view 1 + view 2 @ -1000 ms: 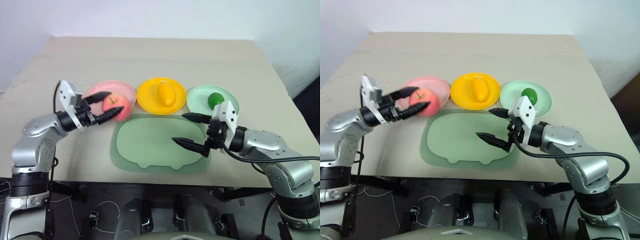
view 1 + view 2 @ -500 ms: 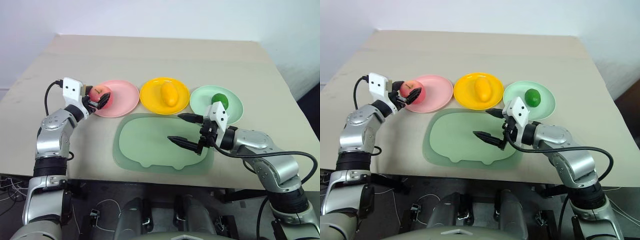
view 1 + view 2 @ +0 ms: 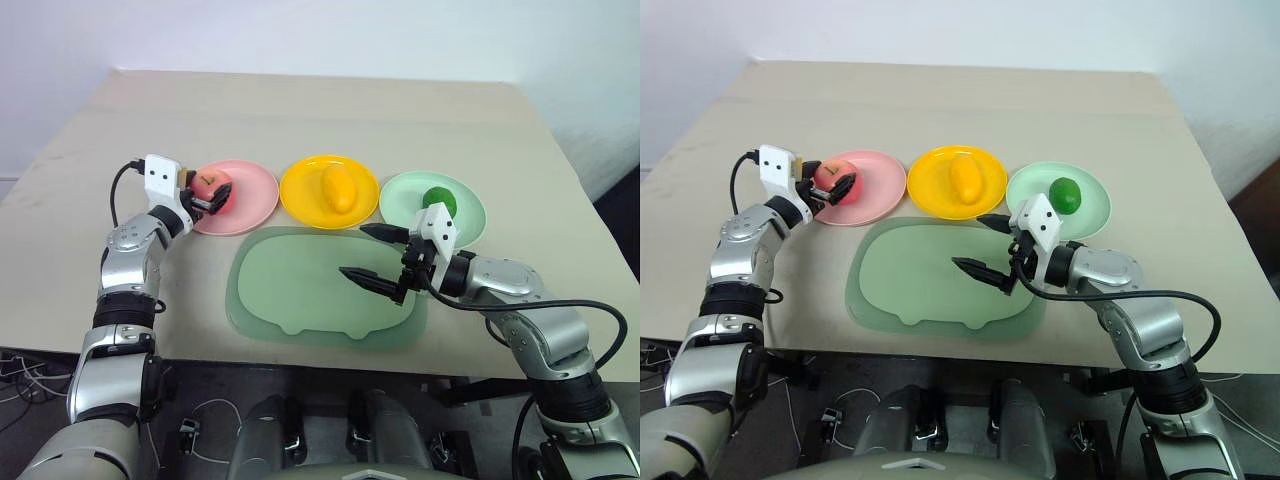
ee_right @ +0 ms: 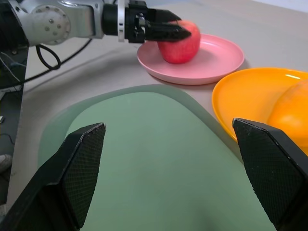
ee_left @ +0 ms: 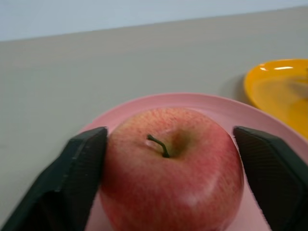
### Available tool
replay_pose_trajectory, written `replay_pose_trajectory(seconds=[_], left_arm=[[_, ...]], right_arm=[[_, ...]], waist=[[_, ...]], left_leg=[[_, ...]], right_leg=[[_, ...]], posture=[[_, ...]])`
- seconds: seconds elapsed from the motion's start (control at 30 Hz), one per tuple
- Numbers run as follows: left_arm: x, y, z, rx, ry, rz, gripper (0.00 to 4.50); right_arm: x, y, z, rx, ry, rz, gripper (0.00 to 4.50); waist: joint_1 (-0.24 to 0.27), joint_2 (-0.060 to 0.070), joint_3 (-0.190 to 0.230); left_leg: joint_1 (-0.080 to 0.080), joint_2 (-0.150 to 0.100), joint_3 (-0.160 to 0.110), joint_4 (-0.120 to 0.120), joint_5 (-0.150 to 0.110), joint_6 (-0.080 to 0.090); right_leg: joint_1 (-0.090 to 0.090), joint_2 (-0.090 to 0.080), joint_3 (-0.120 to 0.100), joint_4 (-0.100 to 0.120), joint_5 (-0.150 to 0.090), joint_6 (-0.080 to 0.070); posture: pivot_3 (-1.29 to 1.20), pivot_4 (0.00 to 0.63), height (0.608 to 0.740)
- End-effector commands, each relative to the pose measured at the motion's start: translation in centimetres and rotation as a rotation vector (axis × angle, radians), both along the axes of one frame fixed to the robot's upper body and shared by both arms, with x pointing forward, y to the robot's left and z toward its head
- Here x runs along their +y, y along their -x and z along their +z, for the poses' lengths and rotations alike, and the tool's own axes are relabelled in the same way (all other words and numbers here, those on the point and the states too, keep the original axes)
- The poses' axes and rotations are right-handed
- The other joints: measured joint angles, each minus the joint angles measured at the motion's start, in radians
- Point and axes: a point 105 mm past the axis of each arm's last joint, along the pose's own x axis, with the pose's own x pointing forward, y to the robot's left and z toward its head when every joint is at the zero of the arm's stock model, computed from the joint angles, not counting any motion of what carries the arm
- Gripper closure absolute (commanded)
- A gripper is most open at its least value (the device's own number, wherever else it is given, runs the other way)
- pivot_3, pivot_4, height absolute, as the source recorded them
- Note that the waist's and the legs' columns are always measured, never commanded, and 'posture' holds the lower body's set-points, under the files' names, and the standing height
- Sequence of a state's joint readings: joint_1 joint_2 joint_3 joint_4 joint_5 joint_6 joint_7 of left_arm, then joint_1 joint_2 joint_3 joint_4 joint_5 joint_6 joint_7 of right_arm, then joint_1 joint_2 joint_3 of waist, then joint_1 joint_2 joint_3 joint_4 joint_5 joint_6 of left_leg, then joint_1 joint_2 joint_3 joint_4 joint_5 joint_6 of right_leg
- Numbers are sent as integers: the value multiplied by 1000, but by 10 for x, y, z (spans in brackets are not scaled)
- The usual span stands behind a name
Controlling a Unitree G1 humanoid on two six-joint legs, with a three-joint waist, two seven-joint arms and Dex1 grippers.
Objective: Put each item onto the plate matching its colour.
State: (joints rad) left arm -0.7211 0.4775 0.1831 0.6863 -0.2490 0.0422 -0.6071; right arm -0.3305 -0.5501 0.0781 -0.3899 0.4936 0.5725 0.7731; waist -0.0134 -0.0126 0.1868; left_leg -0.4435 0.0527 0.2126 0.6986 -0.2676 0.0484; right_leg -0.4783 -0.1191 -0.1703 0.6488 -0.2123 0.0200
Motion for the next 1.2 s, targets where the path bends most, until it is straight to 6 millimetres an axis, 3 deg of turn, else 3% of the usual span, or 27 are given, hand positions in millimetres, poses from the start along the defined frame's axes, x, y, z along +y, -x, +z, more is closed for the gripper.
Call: replay_pose_trajectory(seconds=[0.03, 0.47, 0.63, 0.83, 0.97, 1.03, 1.1, 1.2], left_arm=[[-3, -2, 13, -31, 48, -21, 39], [-2, 22, 35, -103, 107, -123, 39], [1, 17, 17, -42, 24, -72, 39], [-5, 26, 32, -116, 19, -120, 39], [-4, 52, 47, -164, -9, -206, 39], [-3, 77, 56, -225, -52, -276, 39], [-4, 96, 58, -220, -34, -343, 39], [2, 109, 55, -211, 18, -359, 39]], right_arm=[[6, 5, 11, -52, -4, 24, 0], [3, 6, 14, -48, 6, 21, 0], [3, 3, 14, -51, 5, 13, 0], [1, 4, 16, -54, 6, 6, 0], [-1, 7, 15, -49, 10, 5, 0], [-6, 8, 18, -42, -1, -10, 0], [-12, 6, 18, -17, -16, -37, 0], [-17, 3, 19, -18, -33, -72, 0]], waist=[[1, 0, 0], [-1, 0, 0], [0, 0, 0], [0, 0, 0], [-6, 0, 0], [-7, 0, 0], [-8, 0, 0], [4, 0, 0]], left_leg=[[0, 0, 0, 0, 0, 0], [0, 0, 0, 1, 0, 0], [0, 0, 0, 1, 0, 0], [0, 0, 0, 1, 0, 0], [0, 0, 0, 1, 0, 0], [1, 1, 0, 1, 0, 0], [1, 1, 0, 0, 0, 0], [1, 1, 0, 1, 0, -1]], right_leg=[[0, 0, 0, 0, 0, 0], [1, 0, 0, 1, 0, 0], [1, 0, 0, 1, 0, 0], [1, 0, 0, 1, 0, 0], [0, 0, 0, 1, 0, 0], [0, 0, 0, 1, 0, 0], [0, 0, 0, 1, 0, 0], [0, 0, 0, 1, -1, -1]], posture=[[0, 150, 696], [0, 150, 696], [0, 150, 696], [0, 150, 696], [0, 150, 696], [0, 150, 696], [0, 150, 696], [0, 150, 696]])
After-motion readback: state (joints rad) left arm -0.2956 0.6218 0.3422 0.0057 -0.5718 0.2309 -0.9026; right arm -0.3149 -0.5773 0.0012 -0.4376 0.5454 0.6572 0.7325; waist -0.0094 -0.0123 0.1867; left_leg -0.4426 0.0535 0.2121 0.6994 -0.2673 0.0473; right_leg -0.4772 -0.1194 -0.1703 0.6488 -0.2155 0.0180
